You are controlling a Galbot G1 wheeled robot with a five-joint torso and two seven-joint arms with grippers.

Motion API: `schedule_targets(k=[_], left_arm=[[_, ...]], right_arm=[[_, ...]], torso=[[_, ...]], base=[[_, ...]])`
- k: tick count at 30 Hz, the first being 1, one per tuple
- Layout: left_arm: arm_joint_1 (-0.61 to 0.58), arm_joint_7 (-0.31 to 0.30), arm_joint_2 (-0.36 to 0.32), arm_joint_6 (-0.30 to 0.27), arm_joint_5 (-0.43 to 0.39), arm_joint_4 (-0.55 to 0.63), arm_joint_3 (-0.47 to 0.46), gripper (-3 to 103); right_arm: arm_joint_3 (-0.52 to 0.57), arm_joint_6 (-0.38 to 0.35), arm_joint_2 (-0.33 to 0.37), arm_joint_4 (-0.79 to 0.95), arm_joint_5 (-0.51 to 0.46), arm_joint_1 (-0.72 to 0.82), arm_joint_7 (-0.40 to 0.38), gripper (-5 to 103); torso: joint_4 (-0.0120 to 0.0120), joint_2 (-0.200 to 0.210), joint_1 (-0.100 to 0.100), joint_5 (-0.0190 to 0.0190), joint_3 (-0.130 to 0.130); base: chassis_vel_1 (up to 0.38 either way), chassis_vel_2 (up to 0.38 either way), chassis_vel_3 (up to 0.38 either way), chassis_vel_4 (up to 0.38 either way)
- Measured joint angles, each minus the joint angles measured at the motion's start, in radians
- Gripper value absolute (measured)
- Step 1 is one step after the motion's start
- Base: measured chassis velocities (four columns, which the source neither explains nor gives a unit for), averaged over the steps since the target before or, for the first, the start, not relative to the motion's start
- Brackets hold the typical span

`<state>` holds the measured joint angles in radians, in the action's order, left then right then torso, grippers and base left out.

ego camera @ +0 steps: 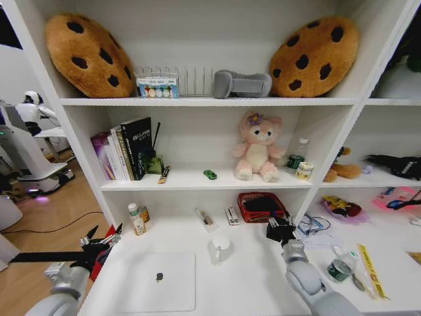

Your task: Organize the objects on the table.

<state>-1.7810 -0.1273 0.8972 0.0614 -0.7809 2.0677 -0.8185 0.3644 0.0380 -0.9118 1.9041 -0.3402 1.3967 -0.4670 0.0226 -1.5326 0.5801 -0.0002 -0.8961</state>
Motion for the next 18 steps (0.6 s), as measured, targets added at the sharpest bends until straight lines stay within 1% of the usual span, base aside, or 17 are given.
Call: schedule_targets(k=[1, 2, 3, 4, 5, 6, 7, 8, 9, 11, 14, 16, 17, 18], left_arm=[[0.0, 0.0, 0.0, 0.0, 0.0, 0.0, 0.0, 100], [0.0, 0.0, 0.0, 0.0, 0.0, 0.0, 0.0, 100], [0.0, 0.0, 0.0, 0.0, 0.0, 0.0, 0.0, 100], [0.0, 0.0, 0.0, 0.0, 0.0, 0.0, 0.0, 100], [0.0, 0.0, 0.0, 0.0, 0.0, 0.0, 0.0, 100], [0.0, 0.0, 0.0, 0.0, 0.0, 0.0, 0.0, 100], [0.0, 0.0, 0.0, 0.0, 0.0, 0.0, 0.0, 100], [0.0, 0.0, 0.0, 0.0, 0.0, 0.0, 0.0, 100], [0.0, 0.0, 0.0, 0.0, 0.0, 0.0, 0.0, 100], [0.0, 0.0, 0.0, 0.0, 0.0, 0.0, 0.0, 100], [0.0, 0.0, 0.0, 0.0, 0.0, 0.0, 0.0, 100], [0.0, 0.0, 0.0, 0.0, 0.0, 0.0, 0.0, 100], [0.0, 0.0, 0.0, 0.0, 0.0, 0.0, 0.0, 100], [0.0, 0.0, 0.0, 0.0, 0.0, 0.0, 0.0, 100]], right_arm=[[0.0, 0.0, 0.0, 0.0, 0.0, 0.0, 0.0, 75], [0.007, -0.02, 0.002, 0.05, -0.001, 0.037, -0.003, 85], [0.014, -0.041, 0.003, 0.093, -0.004, 0.068, -0.009, 85], [0.014, -0.041, 0.003, 0.093, -0.004, 0.068, -0.009, 85], [0.022, -0.065, 0.003, 0.14, -0.012, 0.11, -0.016, 91], [0.022, -0.065, 0.003, 0.14, -0.012, 0.11, -0.016, 91], [0.034, -0.094, 0.003, 0.188, -0.02, 0.162, -0.025, 99], [0.04, -0.113, 0.002, 0.214, -0.024, 0.196, -0.03, 100], [0.04, -0.113, 0.002, 0.214, -0.024, 0.196, -0.03, 100], [0.05, -0.15, -0.006, 0.265, -0.026, 0.273, -0.05, 100], [0.052, -0.17, -0.013, 0.284, -0.024, 0.313, -0.066, 100], [0.062, -0.222, -0.025, 0.297, -0.07, 0.359, -0.103, 100], [0.062, -0.222, -0.025, 0.297, -0.07, 0.359, -0.103, 100], [0.077, -0.267, -0.028, 0.299, -0.12, 0.373, -0.119, 100]], torso=[[0.0, 0.0, 0.0, 0.0, 0.0], [0.0, 0.0, 0.0, 0.0001, 0.0], [0.0, 0.0, 0.0, 0.0, 0.0], [0.0, 0.0, 0.0, 0.0, 0.0], [0.0, 0.0, 0.0, -0.0001, 0.0], [0.0, 0.0, 0.0, -0.0001, 0.0], [0.0, 0.0, 0.0, 0.0001, 0.0], [0.0, 0.0, 0.0, 0.0, 0.0], [0.0, 0.0, 0.0, 0.0, 0.0], [0.0002, 0.0, 0.0, 0.0, 0.0], [0.0001, 0.0, 0.0, 0.0001, 0.0], [0.0002, 0.0, 0.0, 0.0001, 0.0], [0.0002, 0.0, 0.0, 0.0001, 0.0], [0.0002, 0.0, 0.0, 0.0002, 0.0]], base=[[0.0, 0.0, 0.0, 0.0], [0.0, 0.0, 0.0, 0.0], [0.0, 0.0, 0.0, 0.0], [0.0, 0.0, 0.0, 0.0], [0.0, 0.0, 0.0, 0.0], [0.0, 0.0, 0.0, 0.0], [0.0, 0.0, 0.0, 0.0], [0.0, 0.0, 0.0, 0.0], [0.0, 0.0, 0.0, 0.0], [0.0, 0.0, 0.0, 0.0], [0.0, 0.0, 0.0, 0.0], [0.0, 0.0, 0.0, 0.0], [0.0, 0.0, 0.0, 0.0], [0.0, 0.0, 0.0, 0.0]])
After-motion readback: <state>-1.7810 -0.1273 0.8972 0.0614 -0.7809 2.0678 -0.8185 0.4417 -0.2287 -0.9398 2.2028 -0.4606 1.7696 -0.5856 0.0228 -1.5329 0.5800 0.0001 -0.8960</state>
